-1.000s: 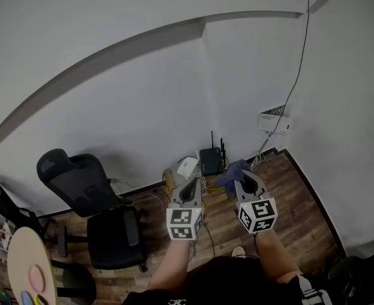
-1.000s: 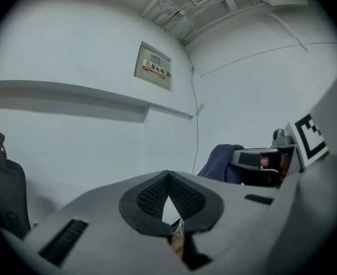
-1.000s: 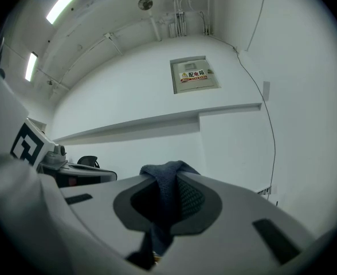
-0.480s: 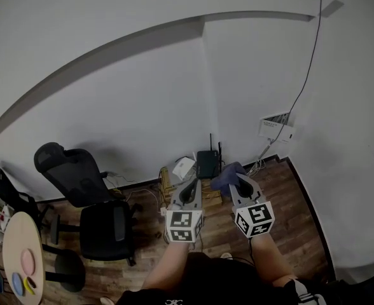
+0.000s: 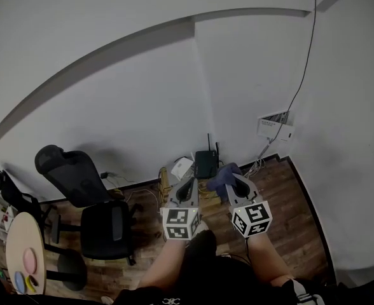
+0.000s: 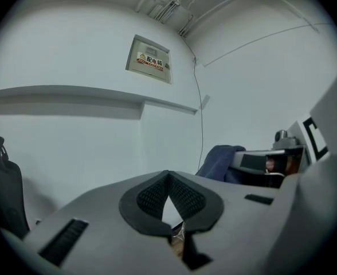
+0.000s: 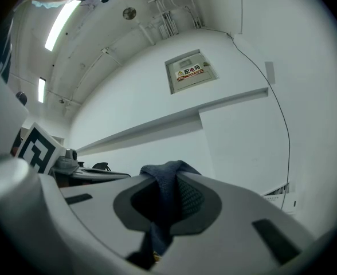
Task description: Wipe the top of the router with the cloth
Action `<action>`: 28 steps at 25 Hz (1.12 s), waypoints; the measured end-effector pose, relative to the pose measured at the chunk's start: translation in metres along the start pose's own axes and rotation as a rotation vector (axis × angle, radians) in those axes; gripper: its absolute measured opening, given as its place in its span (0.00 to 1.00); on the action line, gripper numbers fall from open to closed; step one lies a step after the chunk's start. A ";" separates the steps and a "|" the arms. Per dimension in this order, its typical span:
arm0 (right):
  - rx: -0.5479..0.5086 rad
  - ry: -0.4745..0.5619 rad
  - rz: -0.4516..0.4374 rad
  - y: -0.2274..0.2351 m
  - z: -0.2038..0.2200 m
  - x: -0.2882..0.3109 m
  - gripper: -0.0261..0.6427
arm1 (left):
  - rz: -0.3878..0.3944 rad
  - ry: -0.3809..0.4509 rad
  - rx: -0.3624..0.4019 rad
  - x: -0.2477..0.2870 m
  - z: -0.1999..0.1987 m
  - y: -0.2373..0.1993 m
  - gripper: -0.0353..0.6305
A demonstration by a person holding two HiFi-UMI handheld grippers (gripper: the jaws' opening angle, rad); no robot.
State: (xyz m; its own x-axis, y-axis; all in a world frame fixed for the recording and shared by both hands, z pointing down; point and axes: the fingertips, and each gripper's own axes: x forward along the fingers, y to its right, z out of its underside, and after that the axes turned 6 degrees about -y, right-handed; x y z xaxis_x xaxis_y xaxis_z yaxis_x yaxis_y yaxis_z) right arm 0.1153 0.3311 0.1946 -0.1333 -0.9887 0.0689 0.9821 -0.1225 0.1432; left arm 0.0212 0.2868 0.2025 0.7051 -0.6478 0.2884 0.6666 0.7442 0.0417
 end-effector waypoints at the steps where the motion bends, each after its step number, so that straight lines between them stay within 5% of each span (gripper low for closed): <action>1: 0.003 0.007 0.000 0.002 -0.003 0.000 0.06 | -0.001 0.001 0.007 0.001 -0.002 0.001 0.05; 12: -0.017 0.022 -0.008 0.017 -0.014 0.025 0.06 | 0.001 0.025 0.024 0.027 -0.014 -0.010 0.05; 28: -0.064 -0.066 -0.047 0.045 -0.011 0.138 0.06 | -0.029 0.020 -0.067 0.115 -0.021 -0.092 0.05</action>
State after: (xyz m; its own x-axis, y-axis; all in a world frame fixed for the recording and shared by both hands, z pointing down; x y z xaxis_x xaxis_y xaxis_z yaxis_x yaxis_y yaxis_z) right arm 0.1428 0.1884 0.2001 -0.1858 -0.9741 0.1288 0.9808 -0.1760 0.0842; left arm 0.0462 0.1404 0.2117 0.6898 -0.6721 0.2690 0.7008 0.7132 -0.0150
